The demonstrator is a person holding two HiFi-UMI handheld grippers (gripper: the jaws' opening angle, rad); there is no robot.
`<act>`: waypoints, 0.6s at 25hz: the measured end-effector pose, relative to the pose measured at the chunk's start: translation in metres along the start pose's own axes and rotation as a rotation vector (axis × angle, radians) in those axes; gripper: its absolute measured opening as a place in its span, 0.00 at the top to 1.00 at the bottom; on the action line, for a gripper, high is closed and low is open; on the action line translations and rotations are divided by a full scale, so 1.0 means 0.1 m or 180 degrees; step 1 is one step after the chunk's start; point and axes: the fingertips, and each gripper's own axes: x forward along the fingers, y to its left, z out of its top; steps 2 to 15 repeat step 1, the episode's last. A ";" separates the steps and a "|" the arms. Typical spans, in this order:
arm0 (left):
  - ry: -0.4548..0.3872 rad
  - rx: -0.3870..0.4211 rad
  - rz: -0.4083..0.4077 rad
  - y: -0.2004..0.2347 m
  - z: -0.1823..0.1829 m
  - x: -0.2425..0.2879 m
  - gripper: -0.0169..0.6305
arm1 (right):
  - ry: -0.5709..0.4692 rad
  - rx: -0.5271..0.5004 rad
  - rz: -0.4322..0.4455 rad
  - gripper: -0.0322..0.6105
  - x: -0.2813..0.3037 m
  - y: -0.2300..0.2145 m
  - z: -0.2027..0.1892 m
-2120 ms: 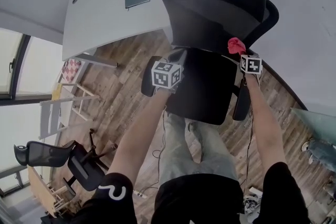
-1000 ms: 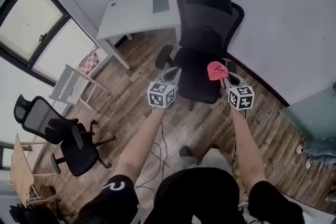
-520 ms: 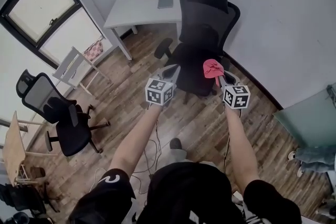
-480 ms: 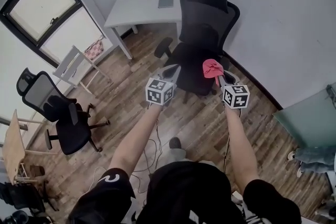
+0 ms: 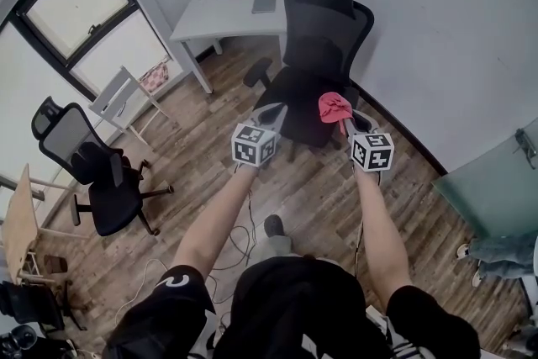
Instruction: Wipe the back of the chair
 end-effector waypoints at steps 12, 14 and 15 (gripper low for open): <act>-0.0007 0.0003 0.0003 -0.07 0.00 -0.02 0.94 | -0.0005 0.0002 0.0002 0.85 -0.07 -0.01 -0.01; -0.0007 0.0003 0.0003 -0.07 0.00 -0.02 0.94 | -0.0005 0.0002 0.0002 0.85 -0.07 -0.01 -0.01; -0.0007 0.0003 0.0003 -0.07 0.00 -0.02 0.94 | -0.0005 0.0002 0.0002 0.85 -0.07 -0.01 -0.01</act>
